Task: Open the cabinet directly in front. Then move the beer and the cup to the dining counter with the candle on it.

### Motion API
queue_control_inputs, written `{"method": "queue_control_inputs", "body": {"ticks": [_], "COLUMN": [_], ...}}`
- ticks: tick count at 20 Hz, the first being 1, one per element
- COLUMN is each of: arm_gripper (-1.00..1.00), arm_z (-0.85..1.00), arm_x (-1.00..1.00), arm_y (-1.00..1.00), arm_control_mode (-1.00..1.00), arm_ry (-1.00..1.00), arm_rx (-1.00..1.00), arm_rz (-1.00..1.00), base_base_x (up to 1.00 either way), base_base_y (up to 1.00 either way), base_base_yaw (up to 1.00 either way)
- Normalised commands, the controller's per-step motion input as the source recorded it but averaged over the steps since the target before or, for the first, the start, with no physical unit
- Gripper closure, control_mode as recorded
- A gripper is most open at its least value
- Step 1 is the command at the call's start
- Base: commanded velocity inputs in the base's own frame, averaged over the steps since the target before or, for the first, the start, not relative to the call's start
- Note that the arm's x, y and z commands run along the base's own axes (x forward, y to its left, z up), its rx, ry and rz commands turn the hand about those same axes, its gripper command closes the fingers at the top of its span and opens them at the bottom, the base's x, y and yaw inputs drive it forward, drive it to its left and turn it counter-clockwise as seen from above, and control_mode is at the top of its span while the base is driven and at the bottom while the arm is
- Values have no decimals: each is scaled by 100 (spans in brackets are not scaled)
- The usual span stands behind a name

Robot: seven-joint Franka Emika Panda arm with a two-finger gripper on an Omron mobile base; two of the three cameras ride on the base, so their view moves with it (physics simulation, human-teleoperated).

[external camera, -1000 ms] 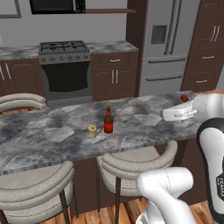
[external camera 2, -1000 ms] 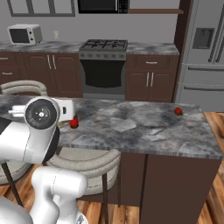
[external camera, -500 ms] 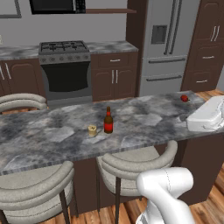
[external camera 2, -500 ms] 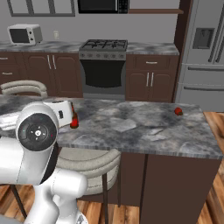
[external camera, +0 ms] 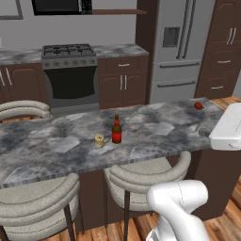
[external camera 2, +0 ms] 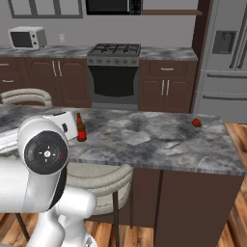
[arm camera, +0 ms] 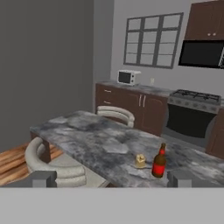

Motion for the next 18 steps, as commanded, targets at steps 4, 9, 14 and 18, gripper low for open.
{"method": "queue_control_inputs", "body": {"ticks": [4,9,14,18], "arm_gripper": [-100,-100,-100,-100], "arm_z": [-4,0,0,0], "arm_x": [0,0,0,0], "arm_y": [4,0,0,0], "arm_control_mode": [-100,100,100,100], "arm_ry": [0,0,0,0], "arm_rx": [0,0,0,0], "arm_rz": [2,0,0,0], "base_base_x": [0,0,-45,-74], "base_base_y": [0,0,-29,-56], "base_base_yaw": [0,0,0,0]}}
